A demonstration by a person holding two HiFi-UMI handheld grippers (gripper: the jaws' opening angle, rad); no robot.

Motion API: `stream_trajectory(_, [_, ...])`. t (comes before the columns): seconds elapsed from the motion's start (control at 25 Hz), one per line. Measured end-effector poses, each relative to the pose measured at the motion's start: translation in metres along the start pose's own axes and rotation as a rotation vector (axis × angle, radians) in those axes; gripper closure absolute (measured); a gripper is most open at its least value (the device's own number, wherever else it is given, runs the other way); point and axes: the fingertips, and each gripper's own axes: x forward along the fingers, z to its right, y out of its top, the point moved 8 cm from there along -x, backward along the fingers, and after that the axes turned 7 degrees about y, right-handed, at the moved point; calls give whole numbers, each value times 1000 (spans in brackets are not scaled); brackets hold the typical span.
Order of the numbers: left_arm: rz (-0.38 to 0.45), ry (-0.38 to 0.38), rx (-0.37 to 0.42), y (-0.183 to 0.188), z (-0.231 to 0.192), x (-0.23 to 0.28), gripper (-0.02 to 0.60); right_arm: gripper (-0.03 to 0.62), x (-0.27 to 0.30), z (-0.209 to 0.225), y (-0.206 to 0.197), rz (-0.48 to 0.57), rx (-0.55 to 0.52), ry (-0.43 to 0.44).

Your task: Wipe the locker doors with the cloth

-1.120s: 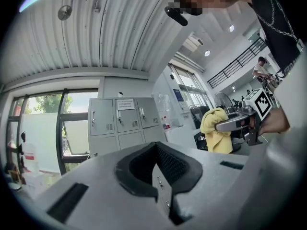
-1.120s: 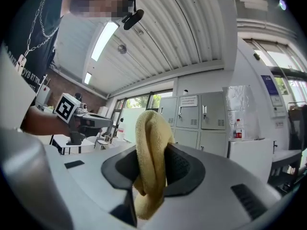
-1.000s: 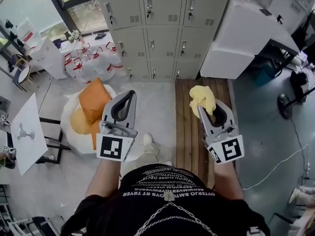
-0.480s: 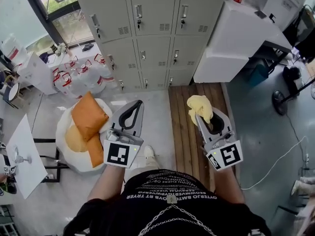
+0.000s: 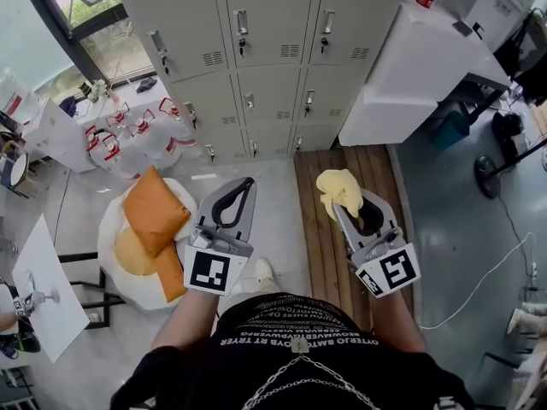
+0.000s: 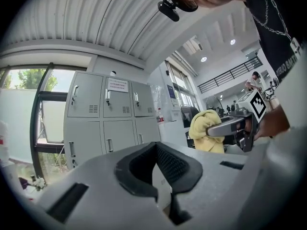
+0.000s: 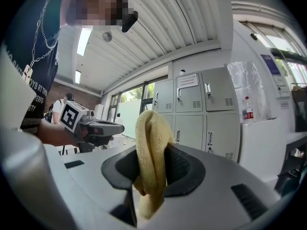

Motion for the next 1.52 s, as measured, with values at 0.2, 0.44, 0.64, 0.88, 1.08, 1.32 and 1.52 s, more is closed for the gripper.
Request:
stream_trajectory(0.2, [5, -32, -16, -10, -19, 16, 575, 485, 30, 0, 2, -9, 2, 23])
stream_trajectory(0.44, [26, -38, -31, -12, -54, 25, 575, 485, 63, 2, 14, -9, -25, 7])
stream_trajectory(0.64, [33, -40, -45, -15, -81, 28, 575, 485, 83, -2, 21, -3, -29, -9])
stream_trajectory(0.88, [41, -25, -73, -18, -100, 25, 575, 485, 91, -1, 22, 0, 27, -14])
stream_trajectory(1.08, [15, -27, -69, -24, -107, 27, 575, 485, 91, 9, 24, 4, 11, -58])
stream_trajectory(1.32, [-4, -33, 2, -20, -106, 35, 575, 485, 95, 27, 13, 13, 17, -80])
stream_trajectory(1.52, [-31, -15, 40, -23, -110, 46, 575, 485, 104, 43, 2, 31, 47, -65])
